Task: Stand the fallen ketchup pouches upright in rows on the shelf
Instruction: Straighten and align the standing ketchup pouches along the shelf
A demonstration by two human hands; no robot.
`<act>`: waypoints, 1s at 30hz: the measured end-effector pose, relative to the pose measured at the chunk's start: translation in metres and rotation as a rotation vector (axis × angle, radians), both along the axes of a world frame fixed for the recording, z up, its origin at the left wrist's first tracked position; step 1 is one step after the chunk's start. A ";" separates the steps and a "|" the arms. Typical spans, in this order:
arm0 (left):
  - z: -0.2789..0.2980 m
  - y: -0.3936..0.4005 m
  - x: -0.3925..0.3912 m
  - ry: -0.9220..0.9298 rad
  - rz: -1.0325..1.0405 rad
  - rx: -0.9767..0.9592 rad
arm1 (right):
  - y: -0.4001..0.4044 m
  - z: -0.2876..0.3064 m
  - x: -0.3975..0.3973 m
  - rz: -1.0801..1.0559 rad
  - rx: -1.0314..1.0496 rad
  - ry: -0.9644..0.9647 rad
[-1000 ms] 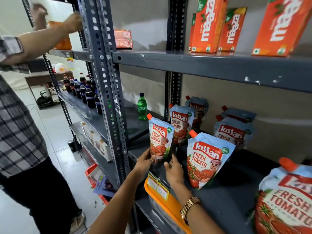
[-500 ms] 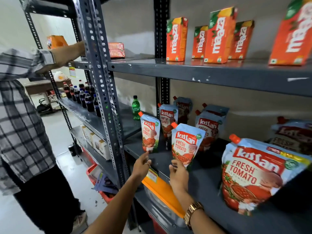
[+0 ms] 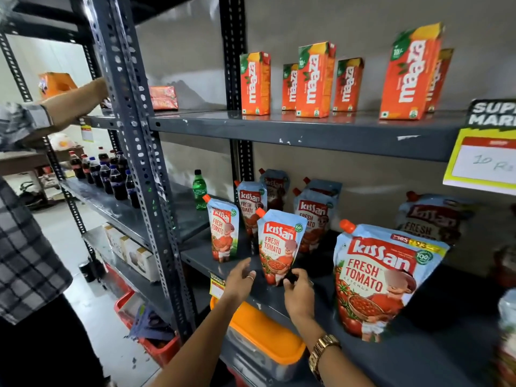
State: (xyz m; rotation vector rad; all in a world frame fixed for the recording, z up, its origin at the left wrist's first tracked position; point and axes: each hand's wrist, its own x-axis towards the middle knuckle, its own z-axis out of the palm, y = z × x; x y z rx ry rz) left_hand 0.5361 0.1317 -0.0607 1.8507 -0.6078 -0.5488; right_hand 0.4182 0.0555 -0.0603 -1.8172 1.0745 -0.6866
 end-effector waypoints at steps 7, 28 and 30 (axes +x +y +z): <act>-0.010 -0.025 0.005 0.023 -0.114 0.074 | -0.006 0.002 0.002 0.127 0.092 0.076; -0.024 -0.013 -0.014 -0.017 -0.080 0.037 | -0.011 -0.005 -0.008 0.123 0.171 0.068; -0.022 -0.012 -0.016 -0.028 -0.078 0.047 | -0.010 -0.005 -0.007 0.111 0.163 0.062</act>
